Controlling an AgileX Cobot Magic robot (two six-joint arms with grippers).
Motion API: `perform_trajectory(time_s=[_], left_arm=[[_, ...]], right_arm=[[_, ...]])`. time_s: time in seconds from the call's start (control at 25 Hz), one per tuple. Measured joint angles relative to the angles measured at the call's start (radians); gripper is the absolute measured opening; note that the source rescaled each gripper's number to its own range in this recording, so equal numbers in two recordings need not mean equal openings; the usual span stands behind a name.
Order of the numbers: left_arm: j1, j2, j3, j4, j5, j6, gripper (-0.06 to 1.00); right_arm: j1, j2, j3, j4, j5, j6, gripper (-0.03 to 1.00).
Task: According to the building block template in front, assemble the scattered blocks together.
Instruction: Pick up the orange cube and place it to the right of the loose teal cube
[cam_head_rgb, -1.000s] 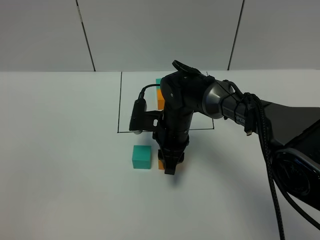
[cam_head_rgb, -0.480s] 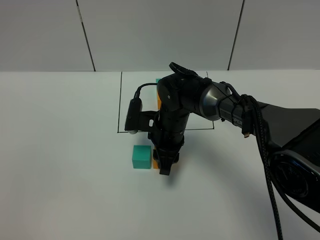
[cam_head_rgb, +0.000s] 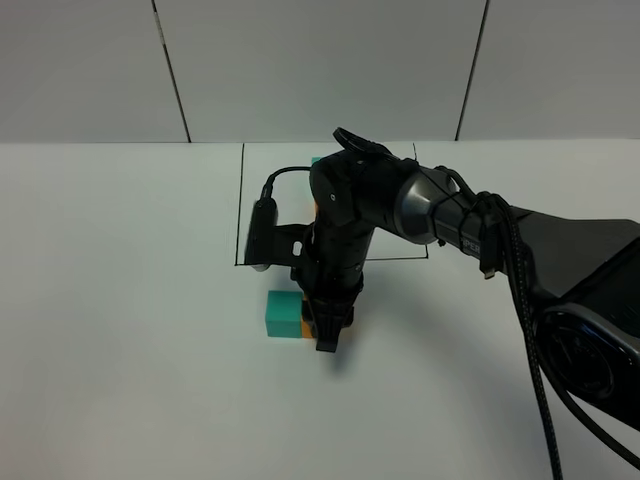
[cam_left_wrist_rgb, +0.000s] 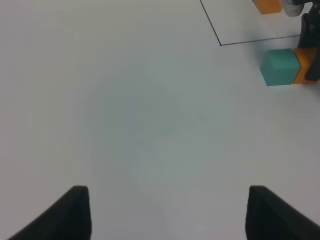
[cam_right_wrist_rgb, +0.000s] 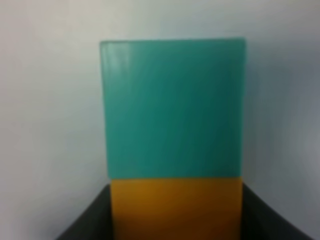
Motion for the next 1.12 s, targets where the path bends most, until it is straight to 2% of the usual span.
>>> perform_trajectory(time_s=[0.36, 0.68, 1.12], left_arm=[[0.000, 0.000, 0.000, 0.000, 0.000, 0.001, 0.46], [0.000, 0.000, 0.000, 0.000, 0.000, 0.001, 0.46], [0.000, 0.000, 0.000, 0.000, 0.000, 0.001, 0.46]], right_arm=[[0.002, 0.006, -0.002, -0.001, -0.003, -0.009, 0.00], [0.004, 0.012, -0.008, -0.005, 0.020, -0.084, 0.00], [0.003, 0.012, -0.010, -0.005, 0.015, -0.085, 0.01]])
